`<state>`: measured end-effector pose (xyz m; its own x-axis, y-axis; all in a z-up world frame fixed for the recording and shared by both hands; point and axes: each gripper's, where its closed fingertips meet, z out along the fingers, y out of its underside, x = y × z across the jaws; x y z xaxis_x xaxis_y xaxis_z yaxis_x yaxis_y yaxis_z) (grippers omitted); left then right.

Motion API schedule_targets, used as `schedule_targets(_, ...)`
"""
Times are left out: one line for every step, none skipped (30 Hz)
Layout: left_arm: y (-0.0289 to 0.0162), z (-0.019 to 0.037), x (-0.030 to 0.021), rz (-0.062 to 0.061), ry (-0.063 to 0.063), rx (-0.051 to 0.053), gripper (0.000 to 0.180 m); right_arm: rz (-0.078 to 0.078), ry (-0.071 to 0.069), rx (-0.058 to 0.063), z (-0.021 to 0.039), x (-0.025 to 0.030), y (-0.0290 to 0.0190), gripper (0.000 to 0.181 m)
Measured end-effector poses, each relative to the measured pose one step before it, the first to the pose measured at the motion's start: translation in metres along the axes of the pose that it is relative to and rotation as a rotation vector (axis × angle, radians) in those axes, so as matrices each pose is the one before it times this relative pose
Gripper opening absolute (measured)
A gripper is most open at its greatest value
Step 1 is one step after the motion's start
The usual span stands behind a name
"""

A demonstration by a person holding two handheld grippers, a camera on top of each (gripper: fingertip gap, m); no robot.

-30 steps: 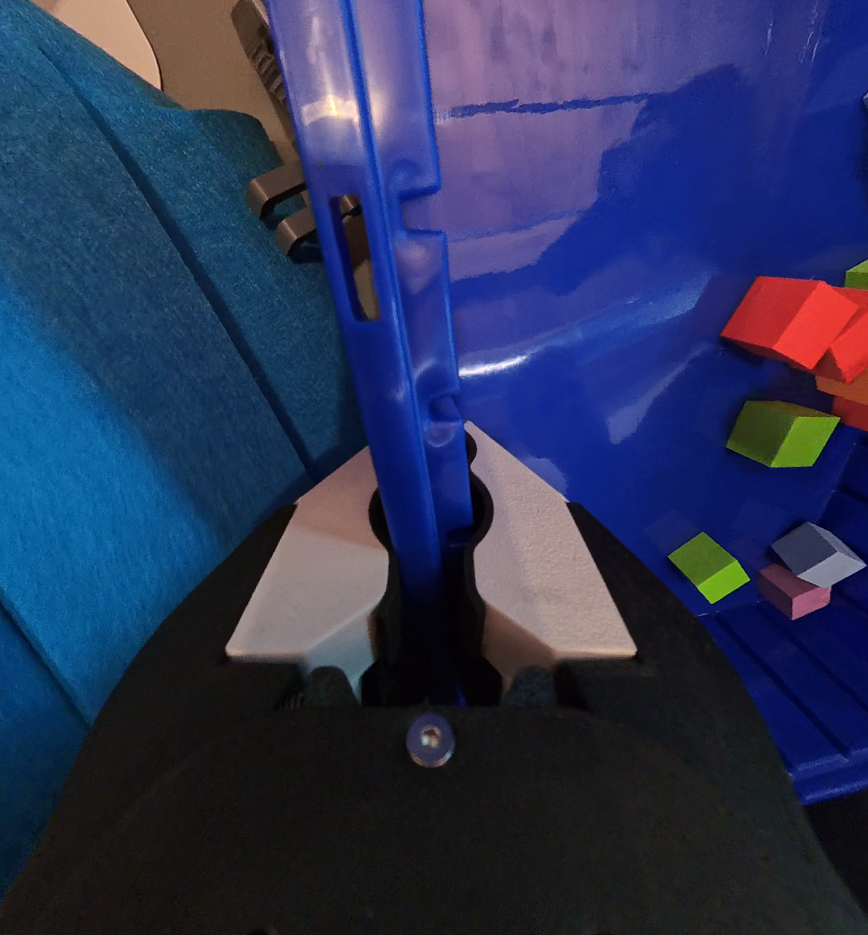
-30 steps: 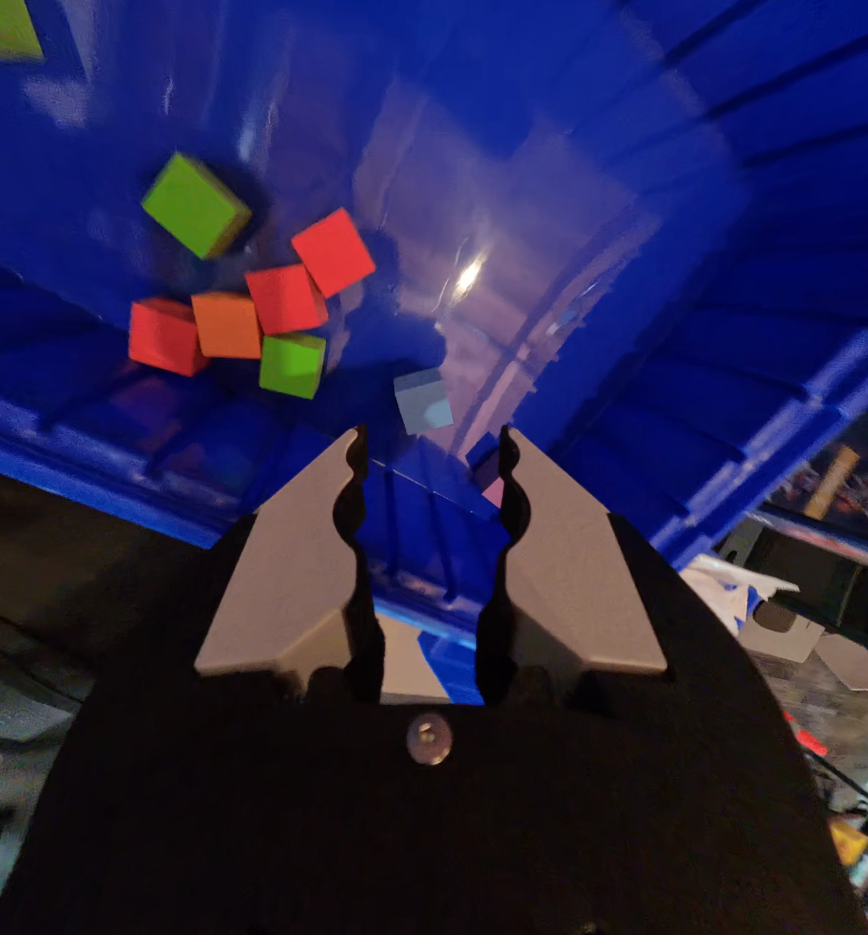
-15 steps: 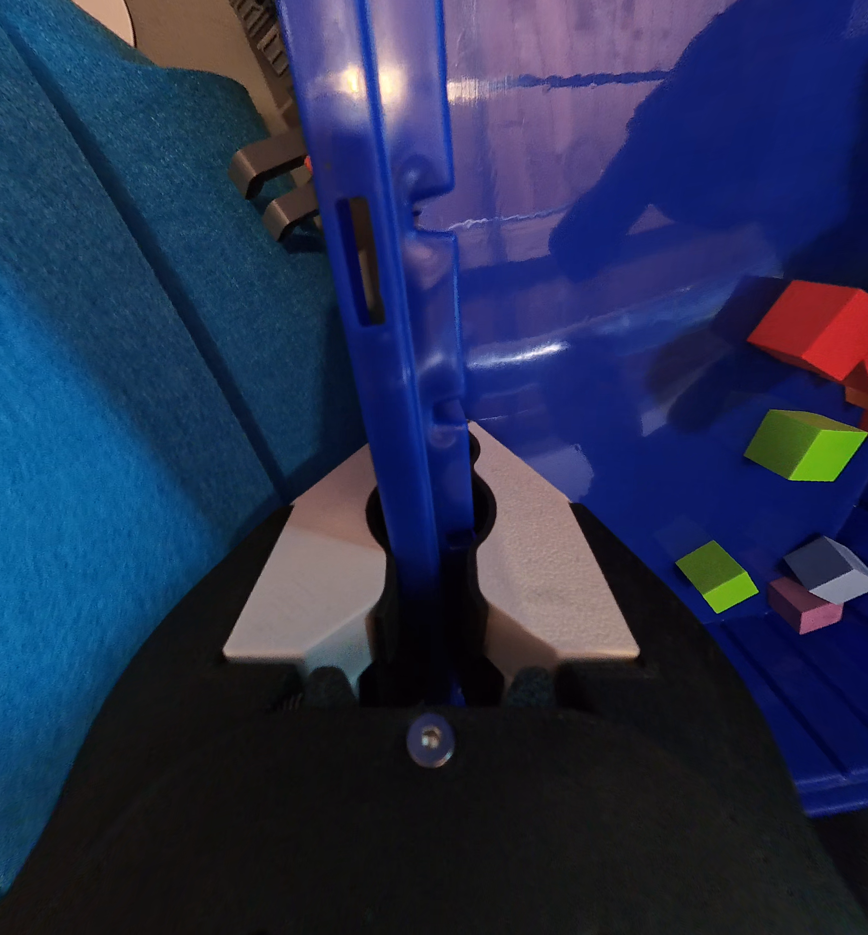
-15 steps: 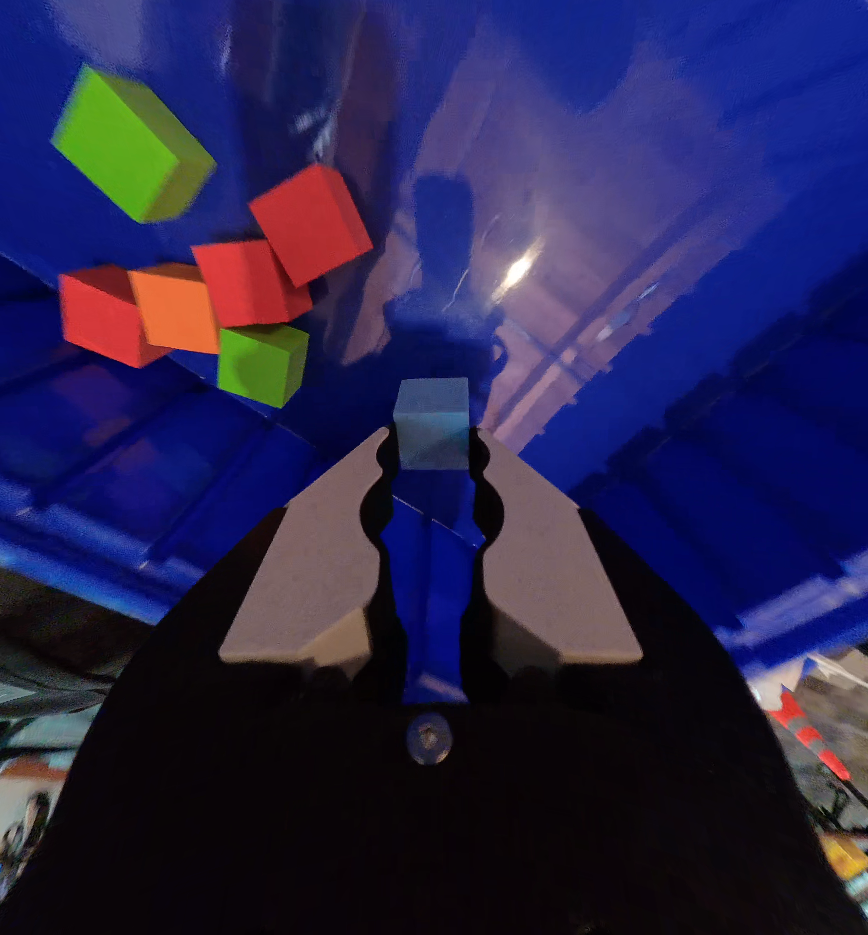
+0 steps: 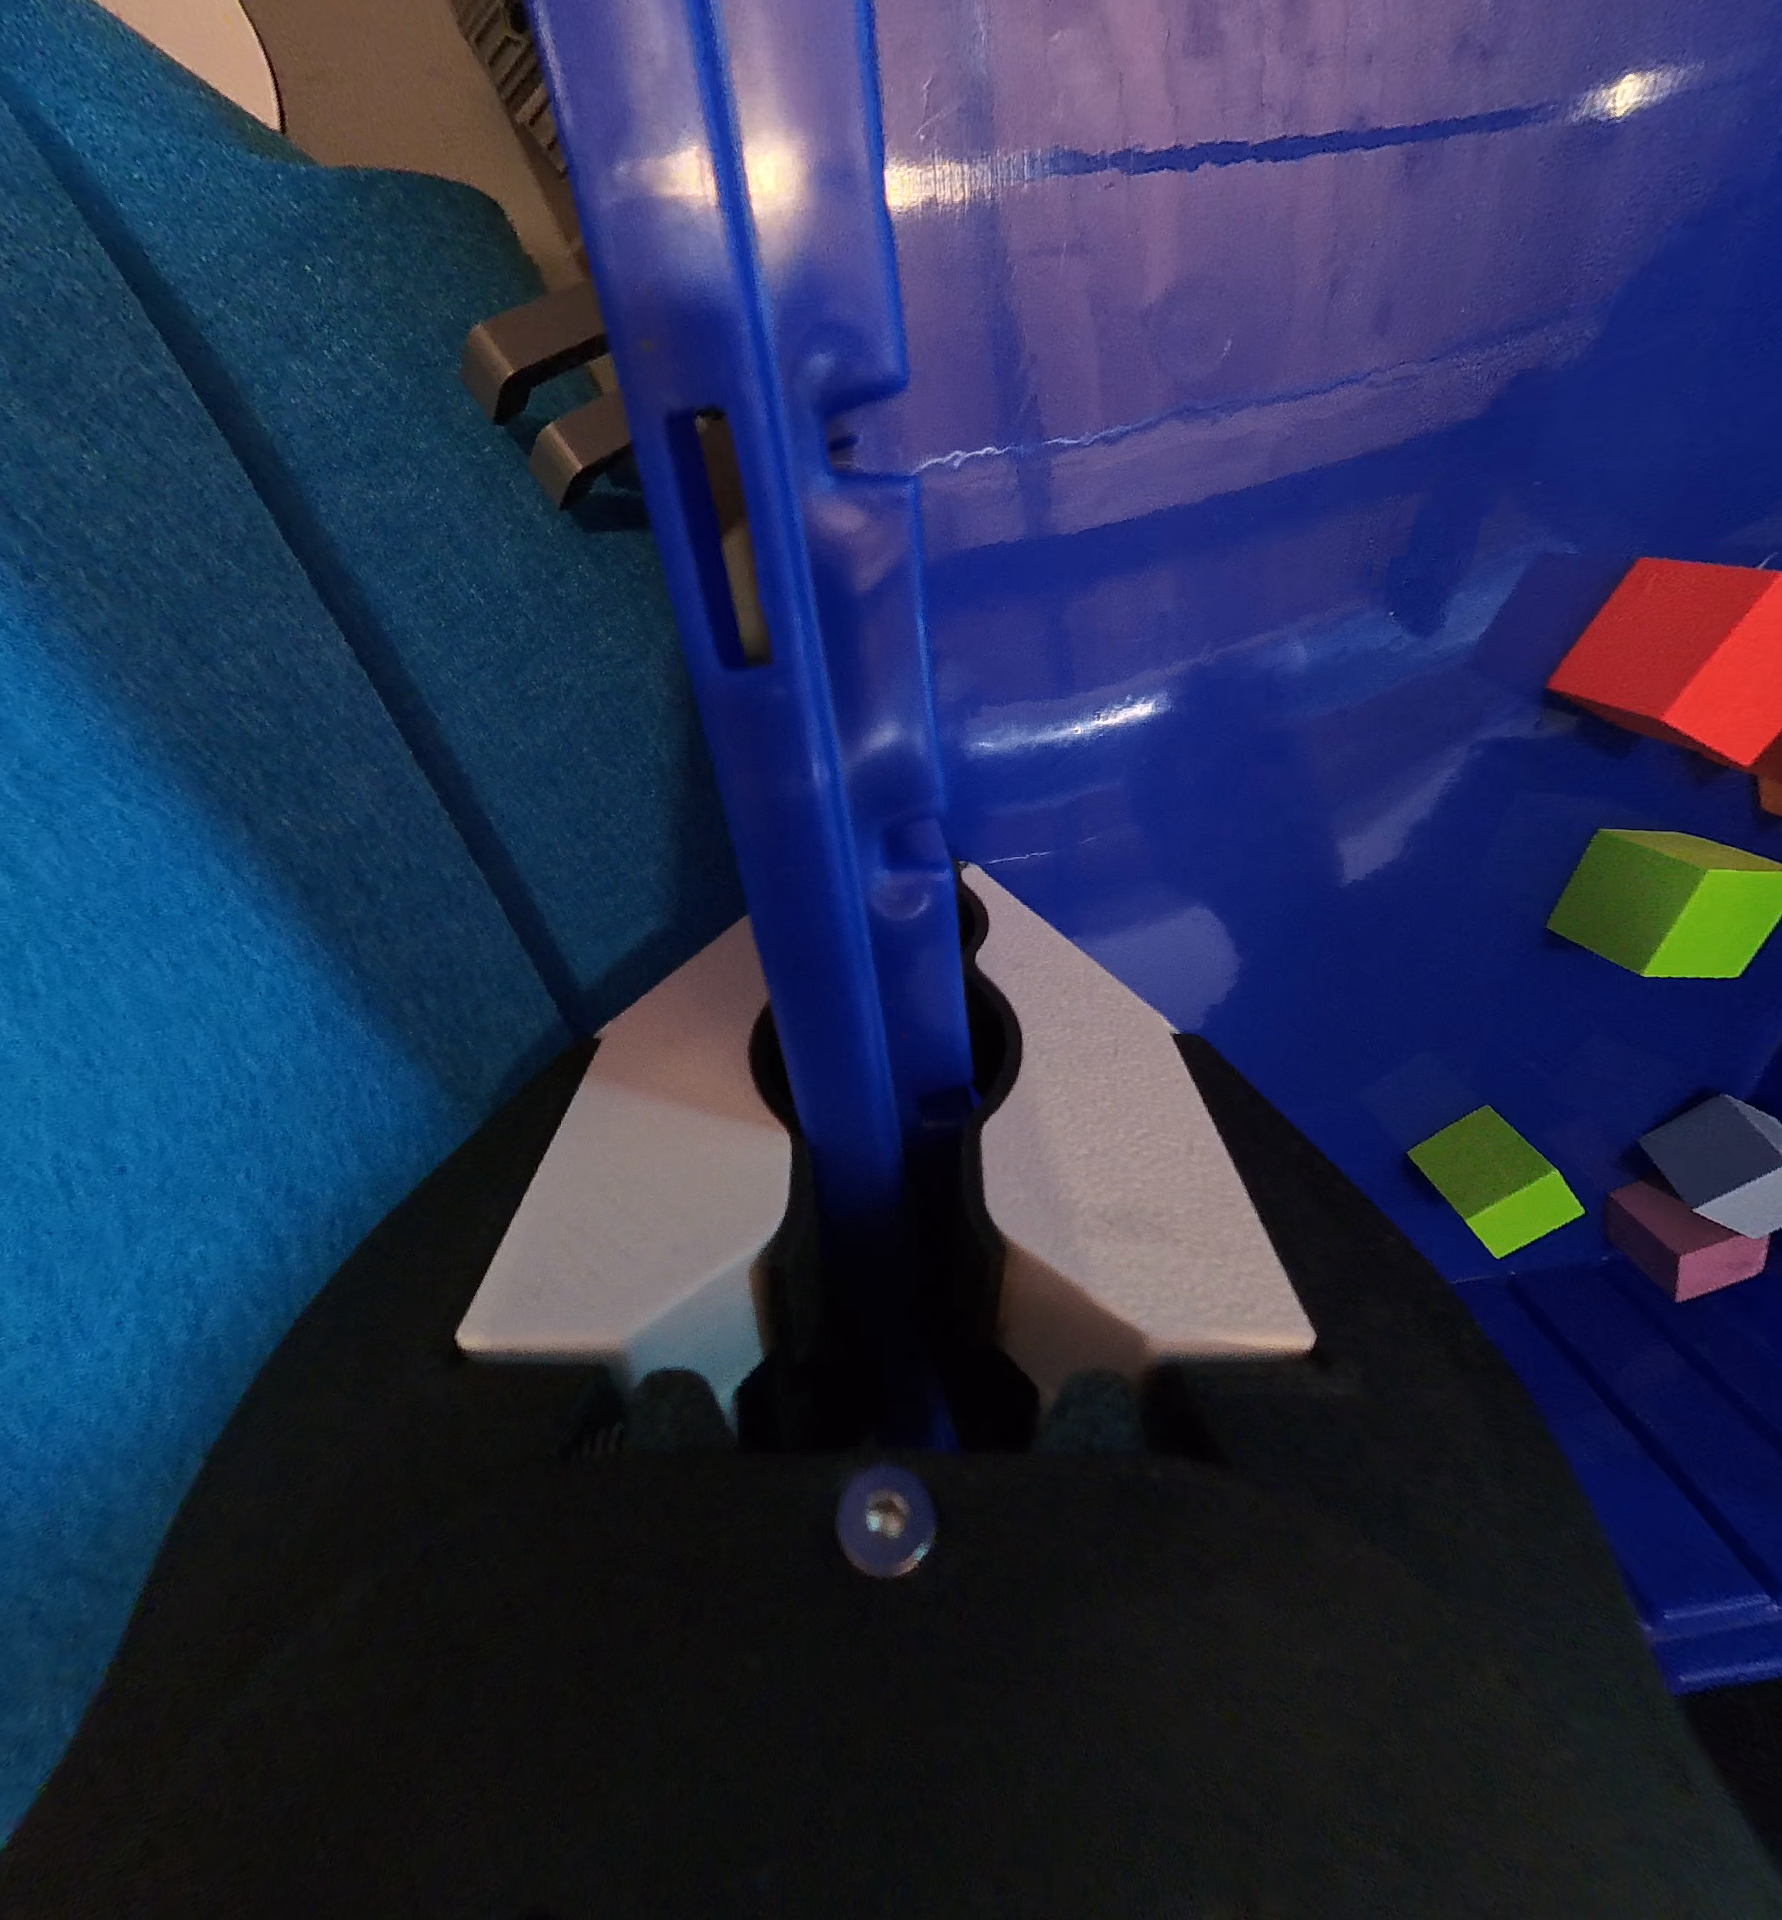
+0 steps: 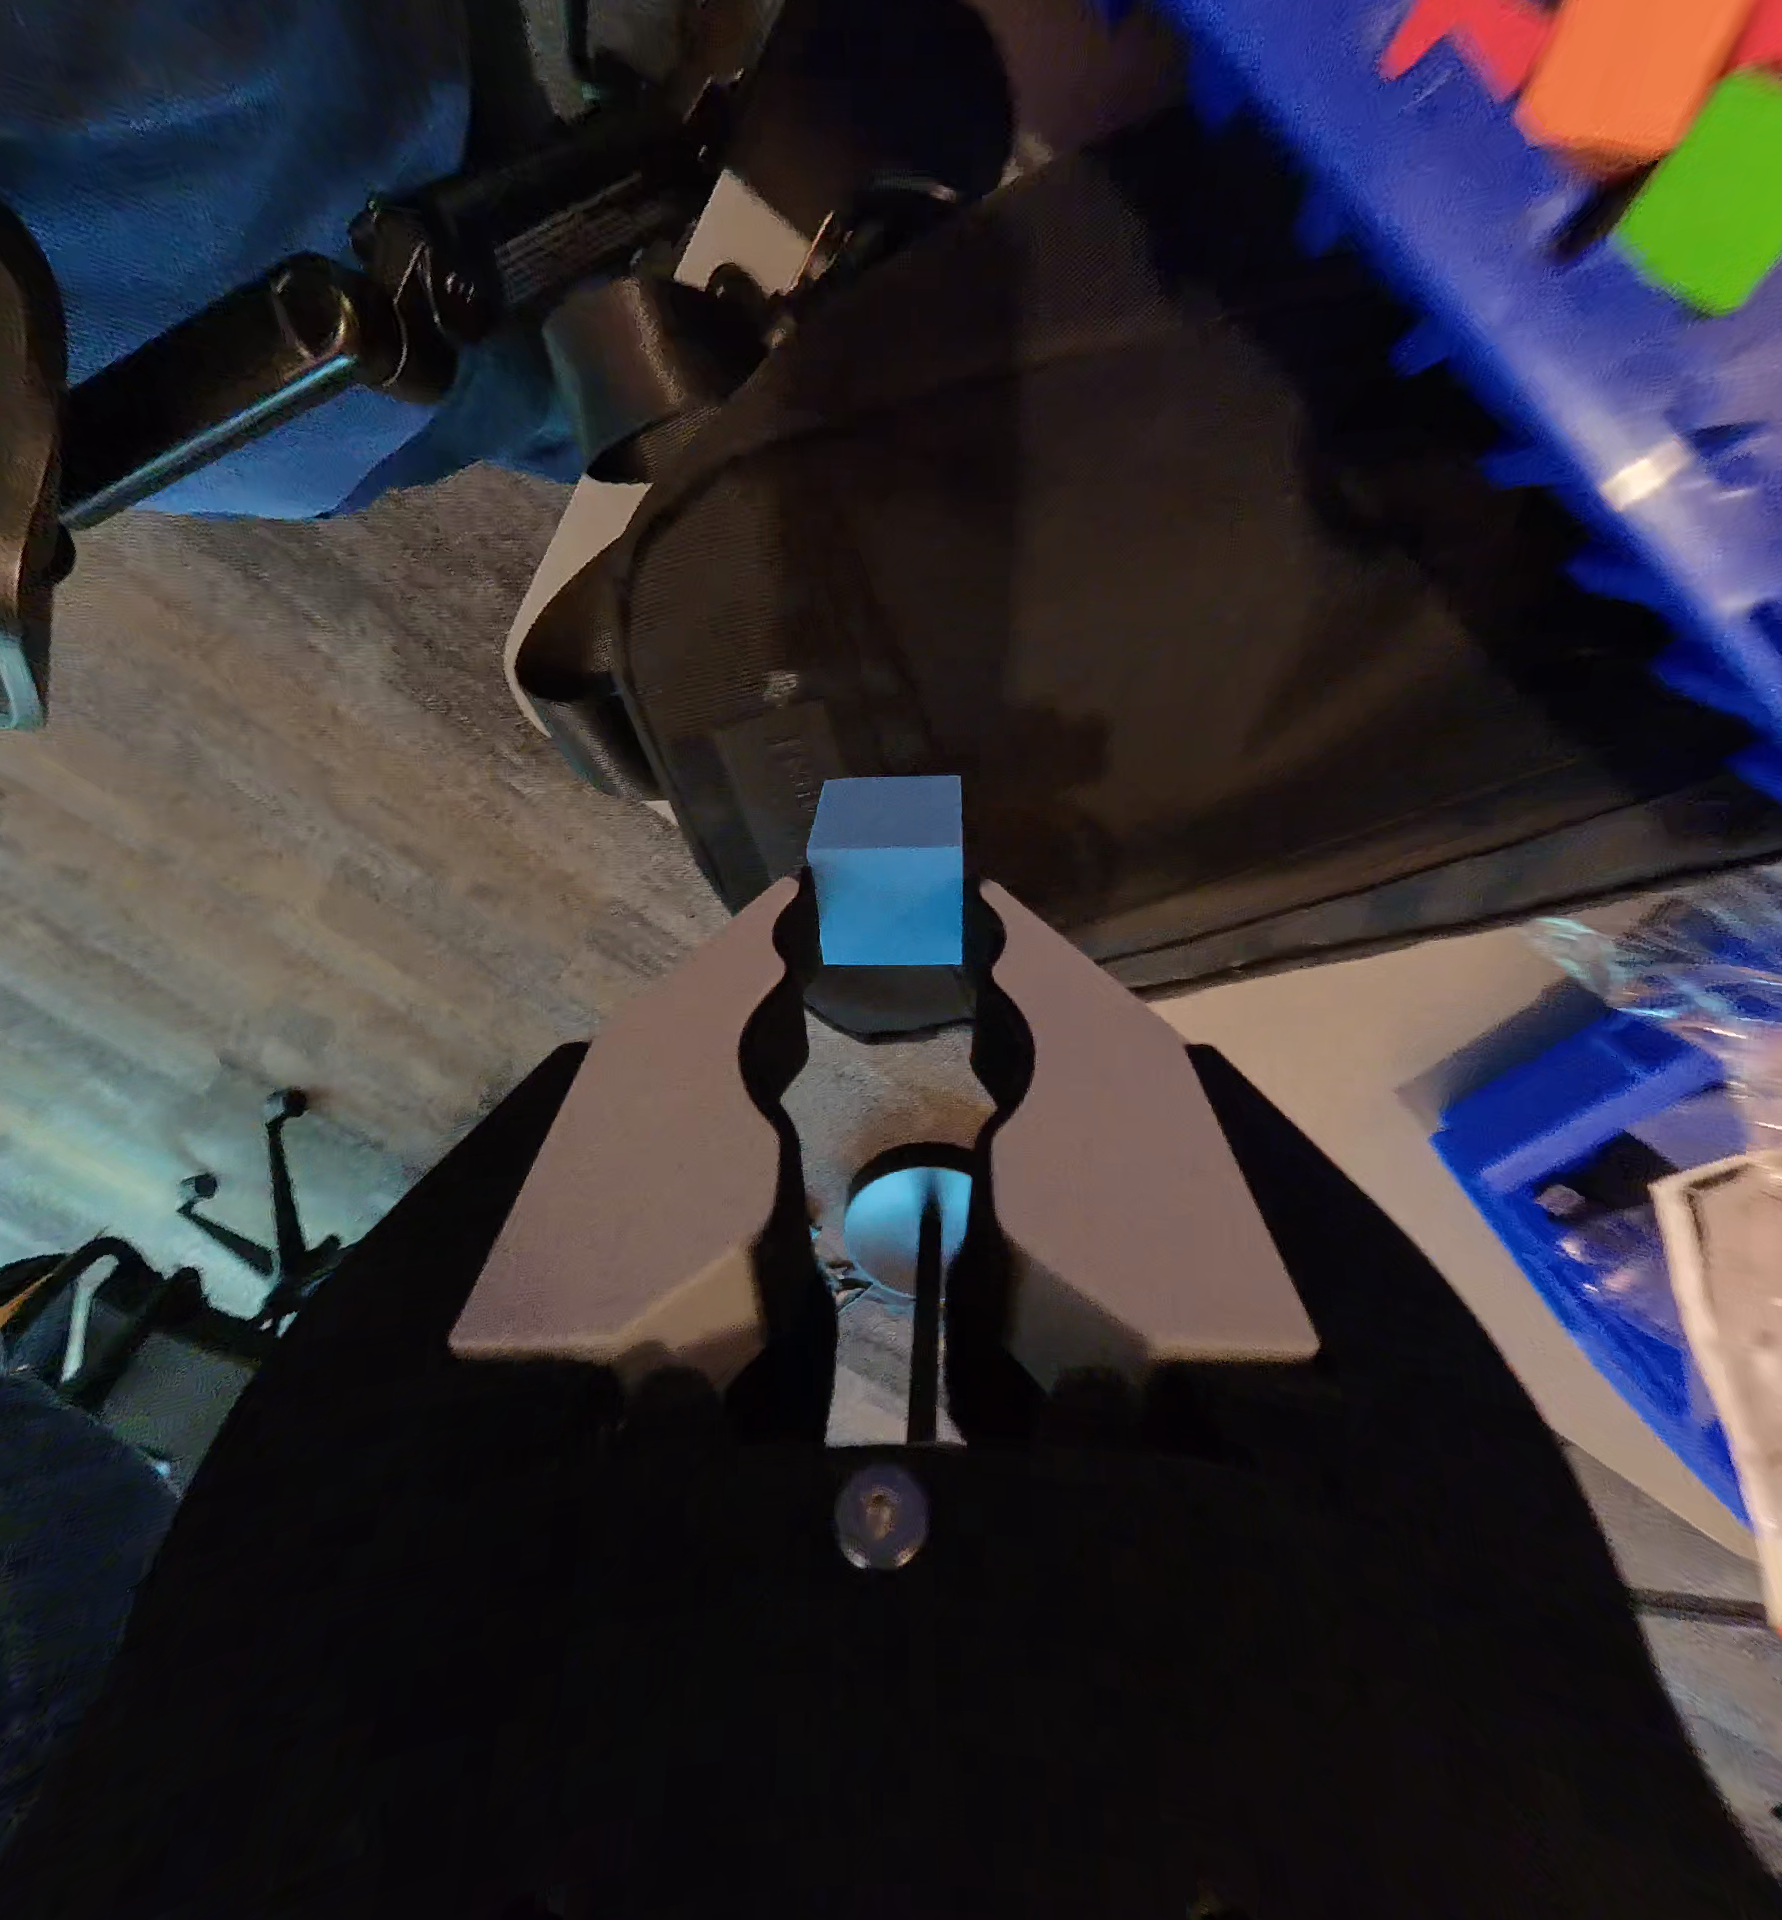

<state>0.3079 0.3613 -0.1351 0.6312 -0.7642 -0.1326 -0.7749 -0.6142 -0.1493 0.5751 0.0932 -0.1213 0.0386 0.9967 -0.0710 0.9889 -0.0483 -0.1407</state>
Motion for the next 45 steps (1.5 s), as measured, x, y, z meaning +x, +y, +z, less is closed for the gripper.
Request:
schedule_targets(0.00015, 0.00028, -0.00008, -0.0003, -0.0006, -0.0002, 0.02, 0.0058, -0.0124, -0.0152, 0.00809, -0.0037, 0.00311, 0.025)
schedule_targets(-0.00006, 0.00005, 0.00002, -0.0003, -0.0005, -0.001, 0.02, 0.0048, -0.0042, -0.029, 0.00791, -0.00143, 0.00444, 0.025)
schedule_targets(-0.00029, -0.00017, 0.00007, 0.0007, -0.0003, 0.0002, 0.02, 0.0052, -0.0135, -0.0346, 0.00819, -0.00237, 0.00458, 0.025)
schedule_targets(-0.0002, -0.00011, -0.00001, 0.0005, -0.0011, -0.0003, 0.02, -0.0016, -0.0098, -0.034, 0.00903, -0.00158, 0.0033, 0.025)
schedule_targets(-0.00017, 0.0, 0.00001, 0.0003, -0.0002, -0.0003, 0.02, -0.0115, 0.0005, -0.0189, 0.00835, 0.00023, 0.00018, 0.025)
schedule_targets(-0.00008, 0.00002, 0.00023, 0.001, 0.0006, 0.0009, 0.02, -0.0029, -0.0059, -0.0011, 0.00621, 0.00003, -0.00138, 0.025)
schedule_targets(0.00036, 0.00033, 0.00025, 0.0002, 0.0013, -0.0002, 0.02, -0.0003, -0.0071, 0.0093, 0.00303, 0.00011, -0.0011, 0.025)
schedule_targets(0.00035, 0.00057, -0.00019, -0.0005, -0.0028, -0.0013, 0.021, -0.0034, -0.0021, 0.0154, -0.00098, -0.00005, -0.00051, 0.025)
schedule_targets(0.00004, 0.00043, -0.00003, 0.0014, -0.0031, -0.0001, 0.021, 0.0043, 0.0022, 0.0132, -0.00497, 0.00064, -0.0001, 0.025)
schedule_targets(-0.0001, 0.0002, 0.00036, 0.0012, 0.0016, 0.0003, 0.021, 0.0054, 0.0276, 0.0191, -0.00729, 0.00506, -0.00297, 0.025)
schedule_targets(-0.00006, 0.0002, -0.00002, -0.0003, -0.0024, -0.0015, 0.021, 0.0002, 0.0131, 0.0172, -0.00451, 0.00316, -0.00528, 0.025)
schedule_targets(-0.0002, 0.00007, 0.00039, 0.0024, -0.0005, -0.0014, 0.021, -0.0115, -0.0087, -0.0065, 0.0022, -0.00011, -0.00359, 0.025)
schedule_targets(-0.00026, -0.00003, 0.00052, 0.0025, 0.0016, 0.0, 0.021, -0.0101, -0.0139, -0.0338, 0.00815, -0.00021, 0.00049, 0.025)
schedule_targets(-0.00002, 0.0002, -0.00014, 0.0001, -0.0001, -0.0005, 0.021, 0.0004, -0.0134, -0.0292, 0.00816, 0.00031, 0.00078, 0.025)
schedule_targets(0.0003, 0.00054, 0.00022, -0.0012, 0.0018, -0.0008, 0.021, -0.0032, -0.0035, 0.0002, 0.00249, 0.00029, -0.0015, 0.026)
schedule_targets(0.00029, 0.00048, -0.00003, 0.0005, -0.0006, 0.0004, 0.021, -0.0042, 0.011, 0.0247, -0.00251, 0.00063, -0.00324, 0.027)
schedule_targets(-0.00007, 0.00013, 0.00035, 0.0009, 0.0006, 0.0033, 0.021, 0.0007, 0.0016, 0.0383, -0.00397, -0.00103, -0.00447, 0.033)
schedule_targets(-0.00025, 0.00017, -0.00014, -0.0008, -0.0015, 0.0028, 0.021, 0.0023, -0.0101, 0.0338, -0.00309, -0.00234, -0.00348, 0.037)
schedule_targets(-0.00013, 0.00014, 0.0, -0.0003, -0.0012, 0.0009, 0.021, 0.0037, -0.0053, 0.0097, -0.00199, -0.00076, 0.00034, 0.042)
schedule_targets(-0.00011, 0.0, 0.00029, 0.0008, 0.0005, 0.0006, 0.021, 0.0087, 0.0032, -0.0006, -0.00182, 0.00141, 0.00216, 0.048)
schedule_targets(-0.00026, -0.0001, 0.00021, 0.001, 0.0012, 0.0015, 0.021, 0.0086, -0.0034, 0.0099, -0.00239, 0.00118, 0.00078, 0.048)
schedule_targets(-0.00007, -0.00003, 0.0, 0.0001, 0.0006, 0.001, 0.021, 0.0064, -0.0051, 0.0187, -0.00393, 0.00074, -0.00037, 0.049)
schedule_targets(0.00002, 0.00012, -0.00005, 0.0001, 0.0006, 0.0001, 0.021, 0.0059, 0.0008, 0.0312, -0.00672, 0.00136, -0.00198, 0.05)
schedule_targets(-0.00001, -0.00007, 0.00001, 0.0009, 0.0011, 0.0005, 0.021, 0.0048, 0.0123, 0.0499, -0.00997, 0.00304, -0.00512, 0.05)
schedule_targets(0.00002, -0.00008, 0.00011, 0.0002, 0.0014, 0.0003, 0.021, 0.0, 0.0229, 0.0525, -0.01152, 0.00511, -0.00677, 0.048)
schedule_targets(0.00005, 0.00004, -0.00001, 0.0001, -0.0006, -0.0008, 0.021, -0.0033, 0.0347, 0.052, -0.01215, 0.00785, -0.00821, 0.047)
schedule_targets(-0.00005, -0.00006, -0.00005, 0.0011, -0.0023, -0.0004, 0.021, 0.0006, 0.048, 0.0572, -0.01242, 0.01175, -0.01148, 0.045)
schedule_targets(-0.00009, -0.00002, -0.00012, 0.0004, -0.0021, 0.0, 0.021, -0.0025, 0.0557, 0.0419, -0.01038, 0.0146, -0.01184, 0.045)
schedule_targets(0.00014, 0.00004, -0.00005, -0.0003, -0.0006, -0.0009, 0.021, -0.0153, 0.066, 0.014, -0.00697, 0.01726, -0.0097, 0.046)
schedule_targets(0.0001, -0.00002, 0.00003, -0.0002, 0.0011, -0.0006, 0.021, -0.0081, 0.0796, -0.0009, -0.00384, 0.02122, -0.00813, 0.046)
schedule_targets(0.00007, -0.00011, -0.00002, -0.0005, 0.0007, -0.0005, 0.021, 0.005, 0.0547, -0.0158, 0.00063, 0.01958, -0.00584, 0.046)
schedule_targets(-0.00001, 0.00006, -0.00005, -0.0004, -0.0006, -0.0008, 0.021, 0.0037, 0.0281, -0.0317, 0.00531, 0.01586, -0.00314, 0.048)
schedule_targets(0.00001, -0.00005, 0.00003, -0.0011, -0.0002, -0.0011, 0.021, 0.0147, 0.0346, -0.0442, 0.00859, 0.01756, -0.0005, 0.048)
schedule_targets(-0.00015, -0.00011, 0.00003, -0.0001, -0.0001, -0.0006, 0.021, 0.0175, 0.0262, -0.0572, 0.01069, 0.01629, 0.00186, 0.045)
schedule_targets(-0.00019, 0.00004, -0.00007, 0.0, 0.0002, -0.0001, 0.021, -0.0181, 0.0084, -0.0575, 0.01188, 0.01187, 0.00283, 0.044)
schedule_targets(0.00002, 0.00011, -0.00005, -0.0008, 0.0007, -0.0004, 0.021, -0.0469, 0.0164, -0.0478, 0.01255, 0.01124, 0.00227, 0.043)
schedule_targets(-0.00004, 0.00011, -0.00005, -0.0001, 0.0006, -0.0005, 0.021, -0.0514, 0.0037, -0.0504, 0.01314, 0.00753, 0.00306, 0.043)
schedule_targets(0.00003, -0.00002, 0.00009, 0.0001, 0.0007, -0.0002, 0.021, -0.0479, -0.0098, -0.0615, 0.01301, 0.00413, 0.00442, 0.044)
schedule_targets(0.00003, -0.00005, -0.00001, 0.0003, -0.0003, -0.0008, 0.021, -0.0495, 0.0048, -0.0673, 0.01153, 0.00502, 0.00468, 0.044)
schedule_targets(0.00004, 0.00002, 0.00002, 0.0008, -0.001, -0.0008, 0.021, -0.0557, 0.0018, -0.0639, 0.00999, 0.00336, 0.00405, 0.044)
schedule_targets(-0.00004, -0.00002, 0.00003, 0.0008, 0.0002, -0.0003, 0.021, -0.0569, -0.0102, -0.0516, 0.00848, 0.00087, 0.00285, 0.044)
schedule_targets(-0.00002, -0.00011, -0.00007, 0.0004, 0.0003, -0.0004, 0.021, -0.0416, -0.0056, -0.0527, 0.00727, 0.00176, 0.00365, 0.044)
schedule_targets(-0.00016, -0.00002, -0.00009, 0.0011, -0.002, -0.0001, 0.021, -0.0311, -0.0154, -0.0528, 0.00671, 0.00023, 0.00426, 0.045)
schedule_targets(-0.00003, -0.00001, -0.00004, 0.0004, -0.0011, 0.0001, 0.021, -0.0313, -0.0191, -0.0319, 0.00636, -0.00123, 0.00159, 0.045)
schedule_targets(-0.00011, -0.00003, 0.00039, 0.0003, 0.0019, 0.0015, 0.021, -0.0216, -0.0065, -0.0142, 0.00562, 0.00061, -0.00066, 0.044)
